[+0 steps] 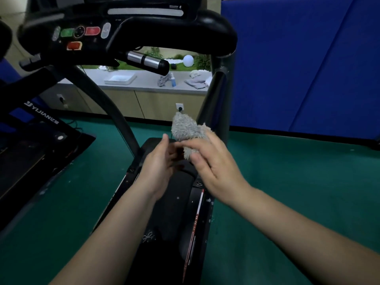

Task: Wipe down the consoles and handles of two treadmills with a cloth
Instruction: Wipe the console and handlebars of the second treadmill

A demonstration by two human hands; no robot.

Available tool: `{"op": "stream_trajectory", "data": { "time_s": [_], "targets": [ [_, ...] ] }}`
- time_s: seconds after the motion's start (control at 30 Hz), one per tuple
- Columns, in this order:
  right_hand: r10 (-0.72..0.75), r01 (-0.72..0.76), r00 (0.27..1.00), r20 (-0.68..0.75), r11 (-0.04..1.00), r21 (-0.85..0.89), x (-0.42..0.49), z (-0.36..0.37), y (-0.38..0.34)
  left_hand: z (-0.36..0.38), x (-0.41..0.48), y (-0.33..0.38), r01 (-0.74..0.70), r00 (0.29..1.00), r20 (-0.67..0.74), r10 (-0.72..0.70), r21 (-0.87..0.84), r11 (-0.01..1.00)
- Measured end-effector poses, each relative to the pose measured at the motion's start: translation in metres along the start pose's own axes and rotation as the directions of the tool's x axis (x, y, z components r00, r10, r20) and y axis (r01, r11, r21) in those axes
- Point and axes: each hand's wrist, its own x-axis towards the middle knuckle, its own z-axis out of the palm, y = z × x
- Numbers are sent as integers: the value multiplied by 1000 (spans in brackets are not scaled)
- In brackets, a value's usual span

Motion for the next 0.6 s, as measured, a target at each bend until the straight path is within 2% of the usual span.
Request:
{"op": "stream_trajectory", "data": {
  "time_s": [0.07, 0.13, 0.33, 0.4, 0.47, 0.53, 0.6],
  "targets": [
    [-49, 50, 998, 45, 998, -31, 12, -4, 12, 4, -5, 1, -9, 1000, -2, 9, -5, 1000],
    [-27, 31, 997, 69, 997, -65, 44, -9, 32, 9, -9, 0, -30, 999, 18, 30, 48, 998],
    [210, -198, 976, 54, 965, -174, 134, -37, 100, 17, -13, -3, -63, 998, -4, 64, 128, 990],
    [254, -230, 965, 62, 939, -254, 147, -42, 102, 15, -13, -1, -55, 998, -10, 58, 166, 985],
    [275, -240, 959, 65, 914, -328, 151, -44, 85, 10, -14, 4, -60, 998, 47, 51, 226, 972],
    [268, -231, 959, 96, 930, -287, 144, -43, 59, -1, -14, 14, -70, 993, 111, 40, 283, 957],
    [238, -221, 959, 152, 968, -116, 129, -40, 28, -10, -13, 29, -84, 993, 97, 62, 247, 965]
  ]
}}
